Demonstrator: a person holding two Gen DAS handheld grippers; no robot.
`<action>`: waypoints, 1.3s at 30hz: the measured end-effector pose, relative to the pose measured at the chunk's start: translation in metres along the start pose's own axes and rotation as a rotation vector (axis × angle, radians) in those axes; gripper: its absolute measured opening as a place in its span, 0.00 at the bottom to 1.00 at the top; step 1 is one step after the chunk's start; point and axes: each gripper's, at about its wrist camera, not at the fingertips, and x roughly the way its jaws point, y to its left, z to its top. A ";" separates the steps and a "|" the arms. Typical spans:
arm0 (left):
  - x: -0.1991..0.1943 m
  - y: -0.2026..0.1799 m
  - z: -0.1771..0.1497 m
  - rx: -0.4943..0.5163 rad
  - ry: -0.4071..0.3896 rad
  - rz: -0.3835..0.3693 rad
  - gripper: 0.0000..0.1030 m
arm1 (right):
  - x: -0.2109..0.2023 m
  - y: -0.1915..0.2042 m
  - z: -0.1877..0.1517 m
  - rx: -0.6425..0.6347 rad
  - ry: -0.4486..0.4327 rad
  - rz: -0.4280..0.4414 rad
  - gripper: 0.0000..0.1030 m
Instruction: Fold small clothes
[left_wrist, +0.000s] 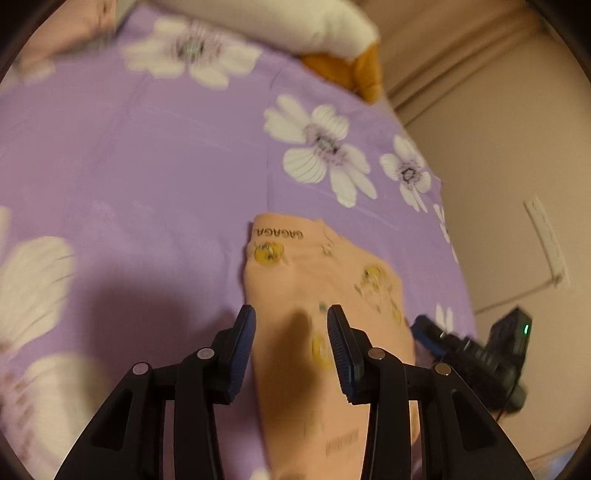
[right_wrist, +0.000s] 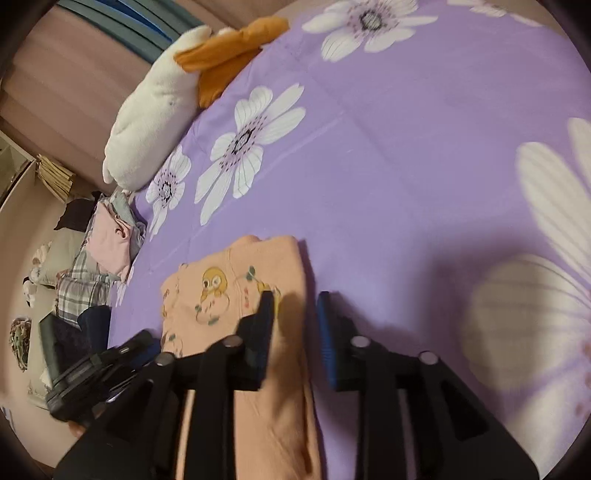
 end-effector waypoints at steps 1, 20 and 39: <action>-0.011 -0.005 -0.009 0.045 -0.026 0.023 0.37 | -0.009 -0.002 -0.005 0.003 -0.006 0.006 0.33; -0.032 0.001 -0.066 0.279 0.007 0.171 0.61 | -0.023 -0.012 -0.045 -0.186 0.236 0.111 0.80; 0.070 0.007 -0.033 -0.127 0.357 -0.500 0.82 | 0.032 0.022 -0.047 -0.094 0.319 0.381 0.89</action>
